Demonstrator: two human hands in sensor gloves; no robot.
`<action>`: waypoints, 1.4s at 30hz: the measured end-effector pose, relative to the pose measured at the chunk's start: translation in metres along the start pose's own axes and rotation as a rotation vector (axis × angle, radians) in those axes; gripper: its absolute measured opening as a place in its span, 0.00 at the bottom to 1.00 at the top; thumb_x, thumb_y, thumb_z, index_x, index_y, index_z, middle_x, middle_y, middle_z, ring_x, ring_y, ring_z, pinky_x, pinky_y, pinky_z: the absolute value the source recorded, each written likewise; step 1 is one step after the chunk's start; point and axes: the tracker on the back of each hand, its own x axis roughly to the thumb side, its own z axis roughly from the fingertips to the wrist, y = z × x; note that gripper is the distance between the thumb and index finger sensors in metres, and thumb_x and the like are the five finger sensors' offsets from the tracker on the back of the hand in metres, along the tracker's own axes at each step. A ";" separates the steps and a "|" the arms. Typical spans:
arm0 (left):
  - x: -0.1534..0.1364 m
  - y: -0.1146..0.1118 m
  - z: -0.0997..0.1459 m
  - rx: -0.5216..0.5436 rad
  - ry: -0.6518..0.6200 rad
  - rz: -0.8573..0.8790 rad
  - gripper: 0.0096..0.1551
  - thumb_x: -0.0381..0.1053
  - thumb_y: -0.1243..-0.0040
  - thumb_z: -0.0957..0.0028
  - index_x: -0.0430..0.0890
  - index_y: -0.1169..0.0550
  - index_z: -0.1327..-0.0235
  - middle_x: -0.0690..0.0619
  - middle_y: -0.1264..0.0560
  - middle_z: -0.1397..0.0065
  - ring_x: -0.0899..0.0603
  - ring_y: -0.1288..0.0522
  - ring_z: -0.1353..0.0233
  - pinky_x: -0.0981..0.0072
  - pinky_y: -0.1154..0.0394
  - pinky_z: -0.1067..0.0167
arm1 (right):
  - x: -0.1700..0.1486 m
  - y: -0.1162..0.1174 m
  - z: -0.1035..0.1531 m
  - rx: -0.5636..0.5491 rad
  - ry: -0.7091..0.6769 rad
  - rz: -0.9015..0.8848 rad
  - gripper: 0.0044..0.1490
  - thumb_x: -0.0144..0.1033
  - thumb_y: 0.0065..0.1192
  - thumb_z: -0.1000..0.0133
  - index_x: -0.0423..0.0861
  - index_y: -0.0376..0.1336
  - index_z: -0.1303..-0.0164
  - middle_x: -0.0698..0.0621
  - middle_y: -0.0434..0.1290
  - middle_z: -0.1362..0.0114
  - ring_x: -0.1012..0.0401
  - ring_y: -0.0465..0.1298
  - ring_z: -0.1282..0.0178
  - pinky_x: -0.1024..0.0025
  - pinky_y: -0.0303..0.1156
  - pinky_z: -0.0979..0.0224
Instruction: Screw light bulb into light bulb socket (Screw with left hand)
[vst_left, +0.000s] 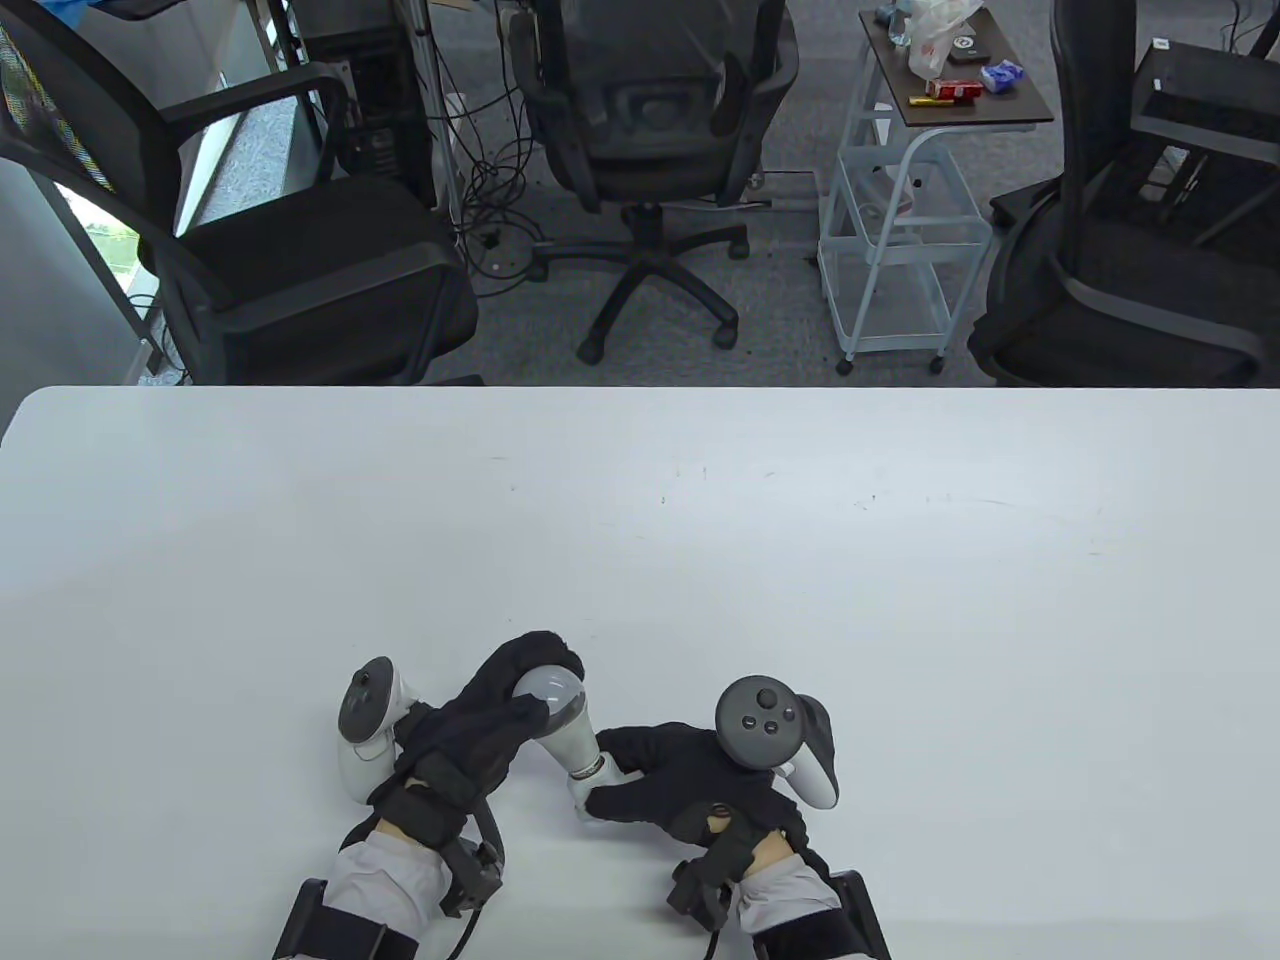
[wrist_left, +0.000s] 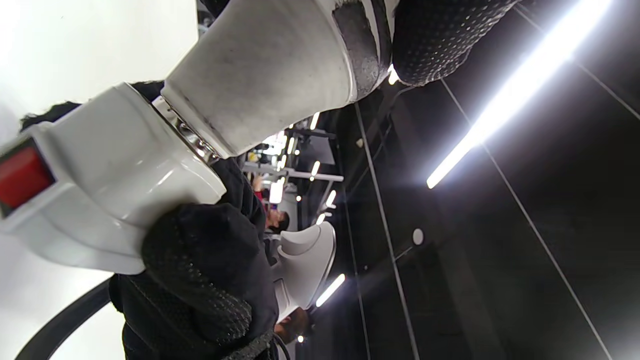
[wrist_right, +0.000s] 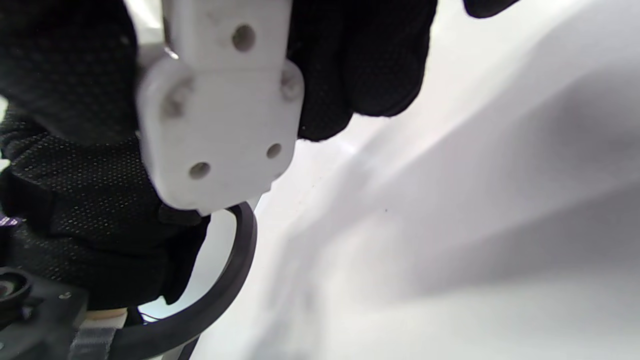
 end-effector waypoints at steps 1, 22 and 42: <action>0.000 -0.001 0.000 -0.012 0.012 -0.011 0.44 0.56 0.43 0.31 0.42 0.48 0.11 0.33 0.45 0.14 0.25 0.53 0.16 0.10 0.56 0.34 | -0.001 0.000 0.000 -0.005 0.007 0.004 0.39 0.52 0.81 0.52 0.40 0.70 0.39 0.40 0.80 0.40 0.43 0.76 0.40 0.25 0.50 0.25; 0.005 0.001 0.001 0.052 -0.017 -0.089 0.40 0.64 0.38 0.34 0.52 0.38 0.13 0.36 0.36 0.19 0.29 0.42 0.17 0.12 0.49 0.33 | 0.008 0.004 0.000 -0.012 -0.031 -0.008 0.40 0.55 0.81 0.54 0.40 0.71 0.41 0.41 0.81 0.42 0.44 0.77 0.42 0.25 0.52 0.26; 0.002 -0.015 -0.005 -0.009 0.086 -0.183 0.42 0.65 0.43 0.30 0.55 0.47 0.11 0.32 0.40 0.19 0.25 0.45 0.18 0.13 0.51 0.33 | 0.010 0.010 0.002 -0.020 0.089 0.158 0.40 0.53 0.81 0.53 0.42 0.68 0.37 0.40 0.77 0.37 0.43 0.73 0.38 0.24 0.48 0.26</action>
